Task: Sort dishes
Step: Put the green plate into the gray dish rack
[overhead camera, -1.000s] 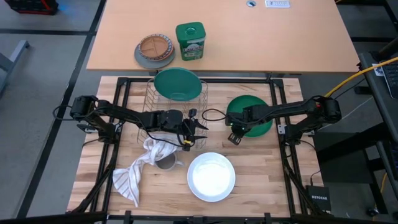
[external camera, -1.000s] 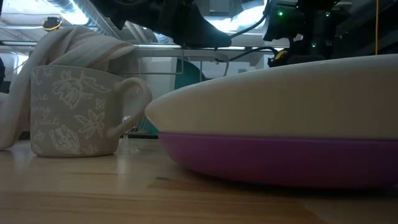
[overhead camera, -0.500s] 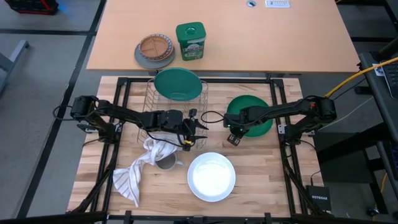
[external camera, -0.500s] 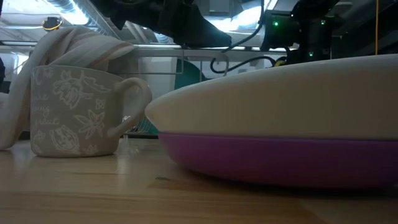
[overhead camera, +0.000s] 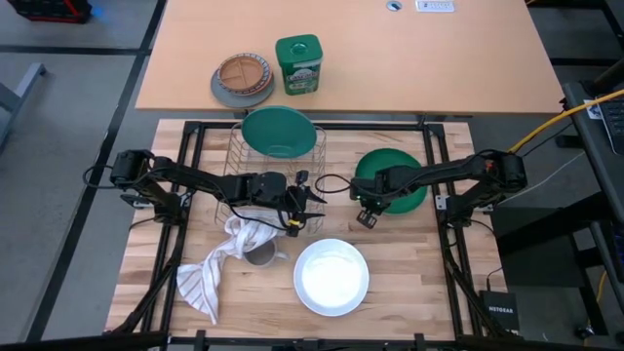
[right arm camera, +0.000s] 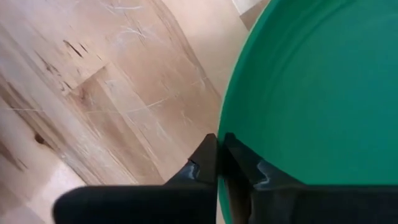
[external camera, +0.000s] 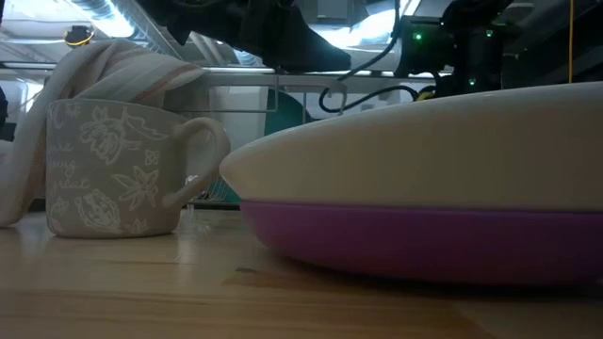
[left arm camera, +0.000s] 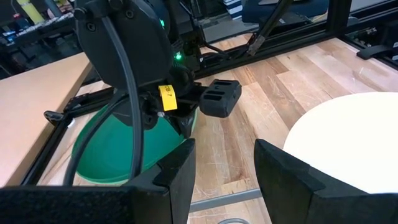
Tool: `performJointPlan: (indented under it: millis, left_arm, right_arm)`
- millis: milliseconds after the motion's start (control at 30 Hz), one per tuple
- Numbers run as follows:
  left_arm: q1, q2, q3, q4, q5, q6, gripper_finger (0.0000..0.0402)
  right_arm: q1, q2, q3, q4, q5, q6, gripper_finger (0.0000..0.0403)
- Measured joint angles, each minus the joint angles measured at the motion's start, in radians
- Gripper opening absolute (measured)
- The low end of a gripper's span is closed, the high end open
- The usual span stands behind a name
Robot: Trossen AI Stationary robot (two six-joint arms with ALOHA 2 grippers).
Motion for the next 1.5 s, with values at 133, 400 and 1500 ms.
performJointPlan:
  millis: [133,400,1500]
  left_arm:
    - [0.000,0.000,0.000,0.000,0.000,0.000,0.0153]
    - [0.000,0.000,0.000,0.001,0.000,0.023,0.0153]
    - [-0.088,-0.003,0.000,0.169,-0.292,0.012,0.0153]
  right_arm:
    - [0.000,0.000,0.032,-0.079,-0.007,0.000,0.0023]
    - [0.000,0.000,0.138,-0.233,-0.008,-0.003,0.0014]
    - [0.147,-0.001,0.486,-0.445,0.099,-0.077,0.0005]
